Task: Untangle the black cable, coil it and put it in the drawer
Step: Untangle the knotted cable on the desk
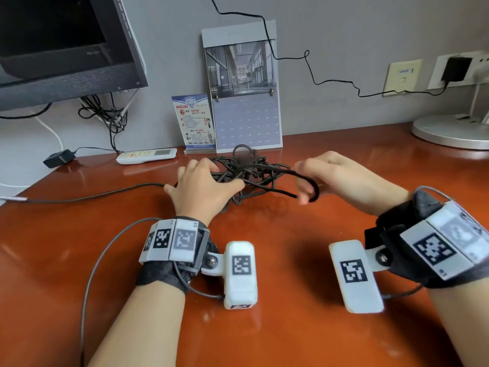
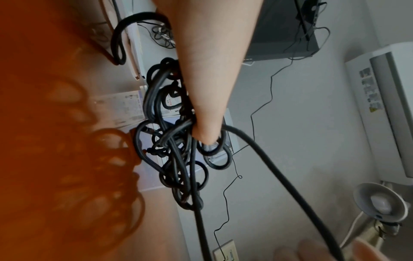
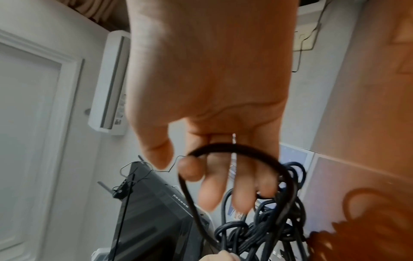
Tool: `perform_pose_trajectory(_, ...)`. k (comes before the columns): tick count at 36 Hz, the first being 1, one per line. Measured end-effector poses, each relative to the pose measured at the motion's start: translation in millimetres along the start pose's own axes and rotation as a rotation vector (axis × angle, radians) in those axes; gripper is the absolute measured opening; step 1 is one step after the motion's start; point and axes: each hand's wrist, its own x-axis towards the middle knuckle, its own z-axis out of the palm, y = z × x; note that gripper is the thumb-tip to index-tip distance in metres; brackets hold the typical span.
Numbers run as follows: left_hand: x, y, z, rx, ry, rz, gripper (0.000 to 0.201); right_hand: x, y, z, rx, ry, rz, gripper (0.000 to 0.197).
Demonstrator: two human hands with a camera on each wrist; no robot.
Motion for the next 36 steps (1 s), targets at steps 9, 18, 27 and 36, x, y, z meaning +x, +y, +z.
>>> perform_pose_trajectory(9,4.3,-12.9,3.2,-0.041,-0.013,-0.070,0.055,0.8,5.0,-7.0,-0.063,0.035,0.201,0.044)
perform_pose_trajectory(18,0.7,-14.5,10.6,-0.162,-0.127,-0.014,0.043,15.5,29.4,9.1,-0.261,-0.073,0.460,0.032)
perform_pose_trajectory(27,-0.1,-14.1,12.7,-0.221,-0.136,-0.003,0.036,19.7,38.5,8.6,-0.440,0.010,0.414,0.023)
perform_pose_trajectory(36,3.4,-18.5,12.7,-0.182,-0.049,-0.074,0.036,18.1,29.6,5.9,-0.750,0.082,0.417,0.036)
